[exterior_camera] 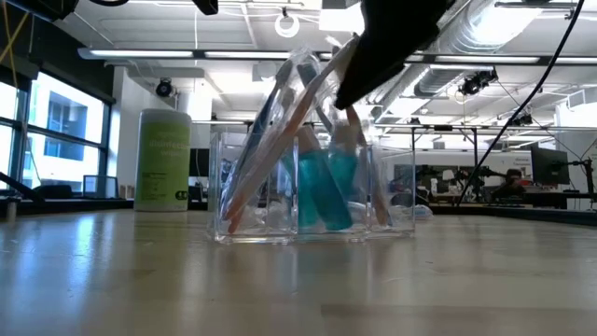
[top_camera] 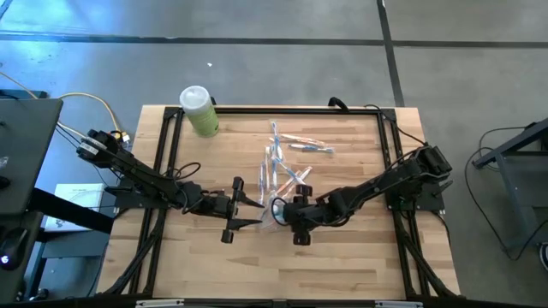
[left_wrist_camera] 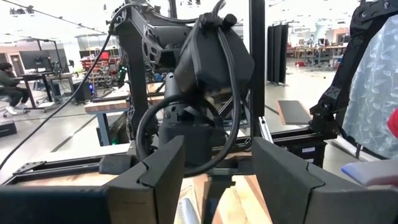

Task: Pick & Place toothbrushing station
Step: Put the blue toothbrush into the transparent organizer

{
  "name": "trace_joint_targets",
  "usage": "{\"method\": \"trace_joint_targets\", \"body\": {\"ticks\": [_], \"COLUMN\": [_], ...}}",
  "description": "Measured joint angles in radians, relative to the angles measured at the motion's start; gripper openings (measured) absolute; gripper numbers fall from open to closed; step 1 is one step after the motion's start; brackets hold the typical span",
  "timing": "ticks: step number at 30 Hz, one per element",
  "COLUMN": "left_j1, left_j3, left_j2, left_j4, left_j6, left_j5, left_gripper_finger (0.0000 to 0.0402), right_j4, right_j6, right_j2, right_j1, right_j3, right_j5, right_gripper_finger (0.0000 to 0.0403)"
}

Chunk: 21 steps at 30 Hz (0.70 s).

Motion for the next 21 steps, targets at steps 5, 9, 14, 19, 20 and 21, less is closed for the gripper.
{"method": "trace_joint_targets", "body": {"ticks": [5, 9, 14, 19, 20, 21], "left_j1": [0.0, 0.0, 0.0, 0.0, 0.0, 0.0], "left_j3": [0.0, 0.0, 0.0, 0.0, 0.0, 0.0], "left_j2": [0.0, 0.0, 0.0, 0.0, 0.0, 0.0], "left_j4": [-0.011, -0.014, -0.016, -0.019, -0.019, -0.019], "left_j6": [0.0, 0.0, 0.0, 0.0, 0.0, 0.0], "left_j5": [0.0, 0.0, 0.0, 0.0, 0.0, 0.0], "left_gripper_finger": [0.0183, 0.0183, 0.0183, 0.0183, 0.0183, 0.0183], "right_j4": [0.05, 0.064, 0.067, 0.062, 0.054, 0.05], "right_j6": [-0.047, -0.048, -0.052, -0.068, -0.069, -0.069], "right_j2": [0.0, -0.016, -0.047, -0.091, -0.101, -0.109], "right_j1": [0.0, 0.003, 0.015, 0.048, 0.057, 0.067], "right_j3": [0.0, 0.0, 0.0, 0.0, 0.0, 0.0], "right_j5": [-0.008, -0.008, 0.0, 0.0, -0.002, -0.006], "right_gripper_finger": [0.021, 0.0206, 0.0194, 0.0181, 0.0177, 0.0173]}}
